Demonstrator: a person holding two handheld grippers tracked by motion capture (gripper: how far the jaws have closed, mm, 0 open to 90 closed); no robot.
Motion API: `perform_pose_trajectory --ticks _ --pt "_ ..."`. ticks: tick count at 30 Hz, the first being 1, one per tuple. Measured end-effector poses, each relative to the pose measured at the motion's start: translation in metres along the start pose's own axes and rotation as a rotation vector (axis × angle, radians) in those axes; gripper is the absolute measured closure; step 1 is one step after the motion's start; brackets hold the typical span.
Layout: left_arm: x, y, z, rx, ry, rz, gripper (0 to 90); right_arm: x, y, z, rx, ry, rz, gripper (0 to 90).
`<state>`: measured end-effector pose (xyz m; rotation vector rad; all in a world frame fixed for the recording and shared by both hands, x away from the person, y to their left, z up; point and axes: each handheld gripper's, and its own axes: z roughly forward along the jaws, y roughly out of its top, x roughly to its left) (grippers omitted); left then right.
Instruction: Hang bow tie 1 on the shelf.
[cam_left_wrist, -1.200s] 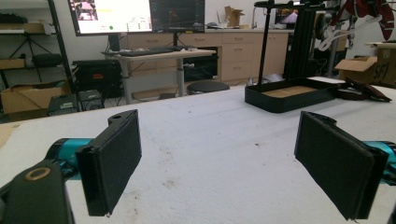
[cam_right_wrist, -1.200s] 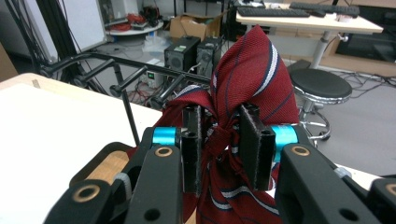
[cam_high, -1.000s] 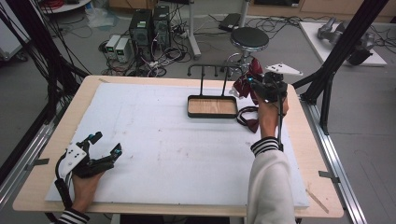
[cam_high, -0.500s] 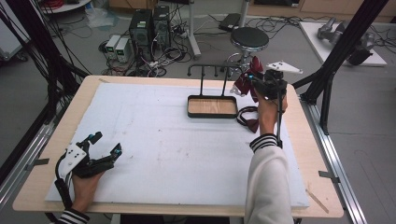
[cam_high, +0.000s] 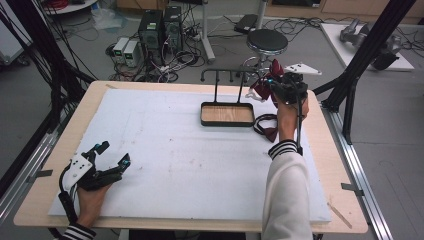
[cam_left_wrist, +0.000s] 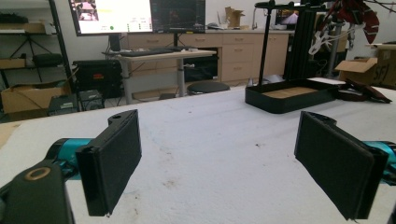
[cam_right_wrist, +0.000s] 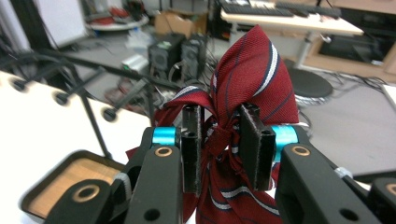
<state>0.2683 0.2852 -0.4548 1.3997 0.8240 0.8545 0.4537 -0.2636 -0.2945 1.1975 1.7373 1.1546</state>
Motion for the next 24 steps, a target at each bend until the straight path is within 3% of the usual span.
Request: perform_pose_trajectory --ticks 15,24 --pt "0.0 0.0 0.0 0.0 0.0 0.0 15.2 -0.003 -0.008 0.014 0.056 -0.045 0.001 71.9" --pt "0.0 0.0 0.0 0.0 0.0 0.0 15.2 -0.007 -0.014 0.024 0.08 -0.063 0.026 71.7"
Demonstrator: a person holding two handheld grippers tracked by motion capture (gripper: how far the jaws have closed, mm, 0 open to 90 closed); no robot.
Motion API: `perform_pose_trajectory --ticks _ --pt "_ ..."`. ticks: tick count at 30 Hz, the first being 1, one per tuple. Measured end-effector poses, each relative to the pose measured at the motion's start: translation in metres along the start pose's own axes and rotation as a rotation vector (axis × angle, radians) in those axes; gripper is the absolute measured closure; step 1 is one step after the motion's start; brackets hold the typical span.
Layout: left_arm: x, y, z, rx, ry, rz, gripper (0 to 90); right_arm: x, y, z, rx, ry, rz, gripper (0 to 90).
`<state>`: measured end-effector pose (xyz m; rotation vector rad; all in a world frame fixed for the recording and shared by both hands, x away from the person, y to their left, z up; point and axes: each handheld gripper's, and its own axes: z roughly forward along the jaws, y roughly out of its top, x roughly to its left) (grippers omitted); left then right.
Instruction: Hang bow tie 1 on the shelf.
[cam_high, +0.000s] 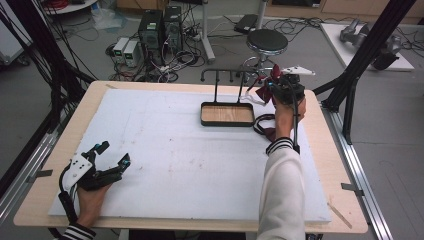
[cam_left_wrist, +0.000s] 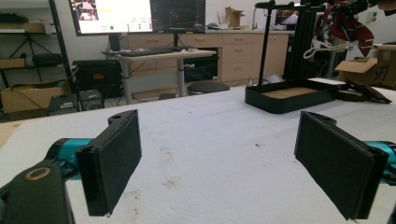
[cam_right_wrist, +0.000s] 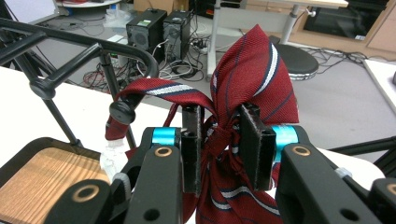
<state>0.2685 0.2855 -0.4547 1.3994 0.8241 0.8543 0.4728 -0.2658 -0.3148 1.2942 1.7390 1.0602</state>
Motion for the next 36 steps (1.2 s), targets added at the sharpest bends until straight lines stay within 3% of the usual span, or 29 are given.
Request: perform_pose_trajectory --ticks 12,22,24,26,30,36 --pt "0.0 0.0 0.0 0.002 0.0 -0.003 15.1 0.001 -0.003 0.007 0.035 0.014 -0.003 71.1" --pt "0.0 0.0 0.0 -0.001 0.0 -0.003 15.1 0.007 -0.006 0.014 0.083 0.023 -0.033 67.6" --pt "0.0 0.0 0.0 0.0 0.0 -0.003 15.1 0.008 -0.007 0.016 0.092 0.028 -0.041 61.7" --pt "0.0 0.0 0.0 -0.001 0.0 -0.002 15.2 0.009 -0.008 0.018 0.098 0.026 -0.063 46.0" --pt "0.0 0.0 0.0 -0.001 0.0 0.0 15.1 0.014 -0.009 0.021 0.128 0.006 -0.105 22.8" --pt "0.0 0.0 0.0 -0.001 0.001 0.001 15.1 0.019 -0.008 0.018 0.122 -0.017 -0.109 11.4"
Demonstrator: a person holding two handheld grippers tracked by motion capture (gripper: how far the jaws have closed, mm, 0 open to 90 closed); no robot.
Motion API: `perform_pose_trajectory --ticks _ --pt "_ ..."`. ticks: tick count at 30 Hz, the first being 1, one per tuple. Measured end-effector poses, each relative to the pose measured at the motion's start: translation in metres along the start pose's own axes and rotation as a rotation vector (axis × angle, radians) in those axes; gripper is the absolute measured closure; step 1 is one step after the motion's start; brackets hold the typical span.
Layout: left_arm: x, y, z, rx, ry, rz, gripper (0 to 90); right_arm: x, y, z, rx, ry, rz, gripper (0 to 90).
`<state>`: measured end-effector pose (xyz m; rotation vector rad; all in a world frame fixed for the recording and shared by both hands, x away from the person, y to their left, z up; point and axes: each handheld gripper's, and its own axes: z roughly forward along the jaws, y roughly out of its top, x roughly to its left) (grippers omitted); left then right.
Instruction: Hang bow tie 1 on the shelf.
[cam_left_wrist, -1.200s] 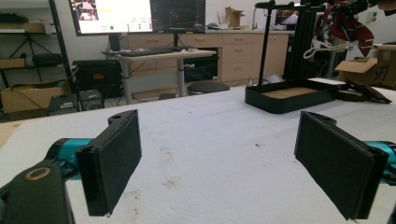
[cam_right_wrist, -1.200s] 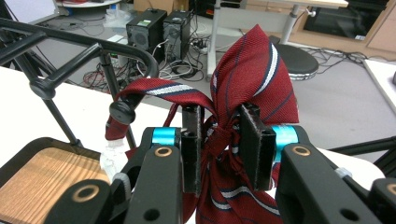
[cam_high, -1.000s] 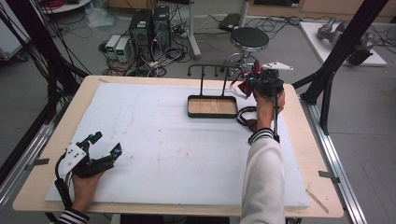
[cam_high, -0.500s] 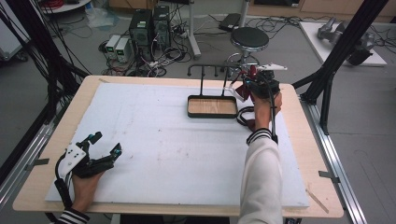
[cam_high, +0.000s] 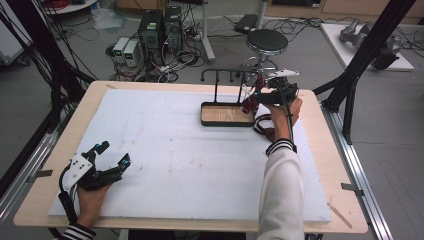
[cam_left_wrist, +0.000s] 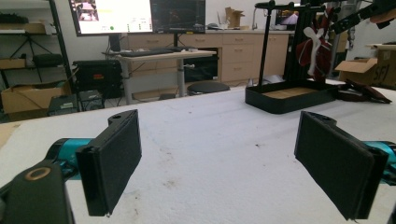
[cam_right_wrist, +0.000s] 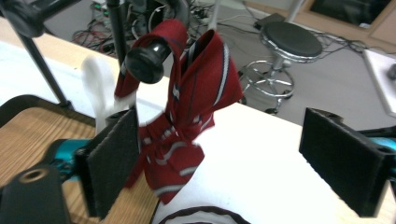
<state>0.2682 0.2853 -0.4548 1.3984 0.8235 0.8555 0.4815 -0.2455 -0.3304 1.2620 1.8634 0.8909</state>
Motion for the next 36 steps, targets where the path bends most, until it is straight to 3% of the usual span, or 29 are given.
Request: perform_pose_trajectory --ticks 10,19,26,30,36 --pt "0.0 0.0 0.0 0.0 0.0 0.001 15.1 -0.005 0.0 -0.006 -0.002 0.039 0.021 11.3" --pt "-0.001 0.0 0.0 0.001 -0.001 0.004 15.1 -0.01 0.003 -0.026 -0.032 0.05 0.028 11.3" --pt "-0.001 0.0 0.0 -0.001 0.0 0.009 15.1 -0.011 0.007 -0.049 -0.068 0.07 0.042 11.3" --pt "-0.001 0.0 0.0 -0.002 0.001 0.01 15.1 -0.014 0.008 -0.066 -0.11 0.102 0.074 11.3" --pt "-0.001 0.0 0.0 -0.002 0.001 0.01 15.1 -0.014 0.01 -0.092 -0.159 0.129 0.075 11.3"
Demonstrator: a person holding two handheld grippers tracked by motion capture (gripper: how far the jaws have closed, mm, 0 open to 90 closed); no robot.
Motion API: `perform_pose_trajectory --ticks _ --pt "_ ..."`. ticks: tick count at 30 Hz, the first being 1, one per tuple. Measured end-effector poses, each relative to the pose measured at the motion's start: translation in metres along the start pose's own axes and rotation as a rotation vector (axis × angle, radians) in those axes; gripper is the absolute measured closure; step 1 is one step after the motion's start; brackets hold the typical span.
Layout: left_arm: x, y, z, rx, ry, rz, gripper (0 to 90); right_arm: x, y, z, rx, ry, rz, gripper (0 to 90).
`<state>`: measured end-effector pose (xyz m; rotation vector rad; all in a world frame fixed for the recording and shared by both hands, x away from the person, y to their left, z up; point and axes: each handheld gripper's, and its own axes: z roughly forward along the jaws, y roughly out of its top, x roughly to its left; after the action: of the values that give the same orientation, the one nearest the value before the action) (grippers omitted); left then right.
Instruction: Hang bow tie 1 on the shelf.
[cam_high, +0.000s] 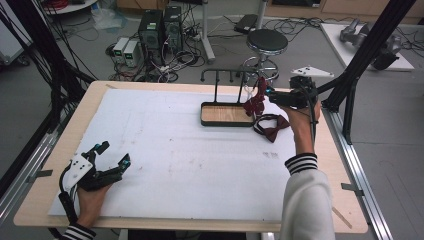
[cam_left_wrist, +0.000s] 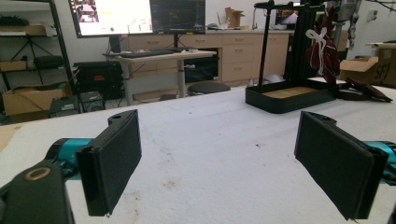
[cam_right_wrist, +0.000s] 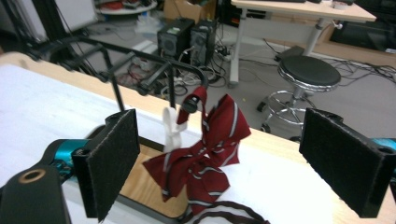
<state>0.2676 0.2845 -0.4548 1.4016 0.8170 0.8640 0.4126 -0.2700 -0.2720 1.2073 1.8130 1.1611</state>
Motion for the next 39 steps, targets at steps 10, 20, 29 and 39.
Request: perform_pose_trajectory --ticks 10,20,29,39 --pt "0.0 0.0 0.0 0.0 0.0 0.0 15.1 0.001 -0.01 -0.032 -0.078 0.042 0.009 11.4" --pt "0.0 0.0 0.0 0.0 0.002 0.0 15.1 0.001 -0.039 -0.056 -0.106 0.084 0.025 11.4" --pt "0.0 0.0 0.0 -0.001 0.001 0.001 15.1 0.005 -0.068 -0.064 -0.075 0.11 0.01 11.4" --pt "0.0 0.0 0.0 0.001 0.0 0.0 15.1 0.007 -0.076 -0.065 -0.075 0.127 0.008 11.4"
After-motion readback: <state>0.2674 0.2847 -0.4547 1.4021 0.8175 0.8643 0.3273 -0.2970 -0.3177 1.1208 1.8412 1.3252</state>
